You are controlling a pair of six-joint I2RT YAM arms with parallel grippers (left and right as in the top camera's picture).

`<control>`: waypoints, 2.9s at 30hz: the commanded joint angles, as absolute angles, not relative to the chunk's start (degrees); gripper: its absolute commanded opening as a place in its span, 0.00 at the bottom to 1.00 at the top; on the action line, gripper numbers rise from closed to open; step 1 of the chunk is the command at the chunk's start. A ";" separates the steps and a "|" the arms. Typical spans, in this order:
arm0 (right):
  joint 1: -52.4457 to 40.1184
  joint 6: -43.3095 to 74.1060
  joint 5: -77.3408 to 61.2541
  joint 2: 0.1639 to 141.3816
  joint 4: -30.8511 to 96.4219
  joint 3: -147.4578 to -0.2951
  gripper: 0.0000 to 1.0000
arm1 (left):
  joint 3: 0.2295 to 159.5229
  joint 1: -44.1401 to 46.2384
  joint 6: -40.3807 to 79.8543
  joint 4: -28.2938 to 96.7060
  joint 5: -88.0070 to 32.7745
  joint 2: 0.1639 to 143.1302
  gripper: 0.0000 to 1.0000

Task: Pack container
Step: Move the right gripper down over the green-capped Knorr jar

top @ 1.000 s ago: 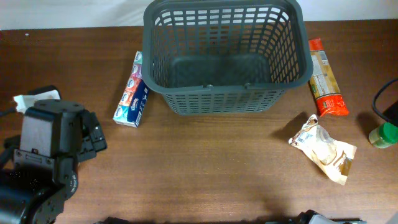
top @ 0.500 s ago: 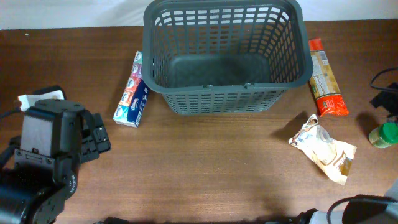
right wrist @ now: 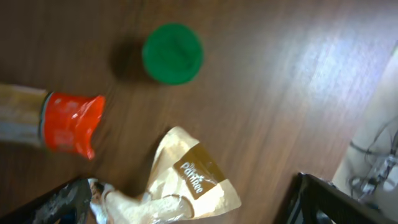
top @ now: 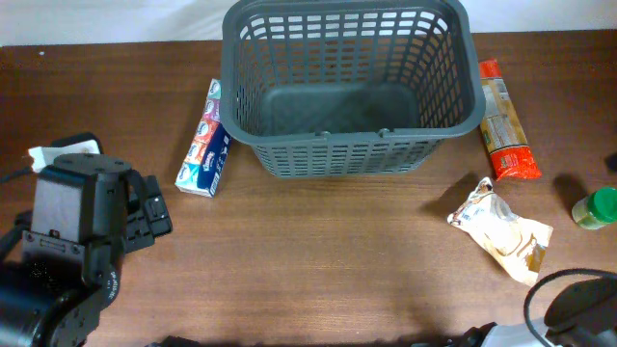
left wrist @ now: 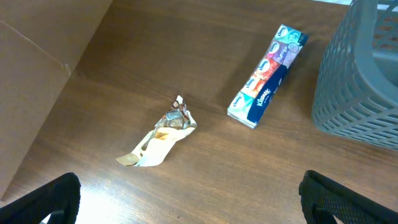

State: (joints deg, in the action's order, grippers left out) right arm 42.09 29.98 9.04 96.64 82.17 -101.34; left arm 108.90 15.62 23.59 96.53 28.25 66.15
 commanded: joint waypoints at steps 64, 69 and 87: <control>47.37 39.44 7.60 120.77 70.70 -101.14 0.99 | 108.79 15.31 23.94 96.66 27.81 66.24 0.99; 47.33 39.29 6.39 123.13 70.61 -101.14 0.99 | 108.79 15.31 23.94 96.66 27.81 66.24 1.00; 47.33 37.74 5.98 124.11 70.22 -101.16 0.99 | 108.79 15.31 23.94 96.66 27.81 66.24 1.00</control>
State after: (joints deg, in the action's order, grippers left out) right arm 47.07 38.11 4.64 124.07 70.00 -101.71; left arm 108.90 15.62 23.59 96.53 28.23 66.15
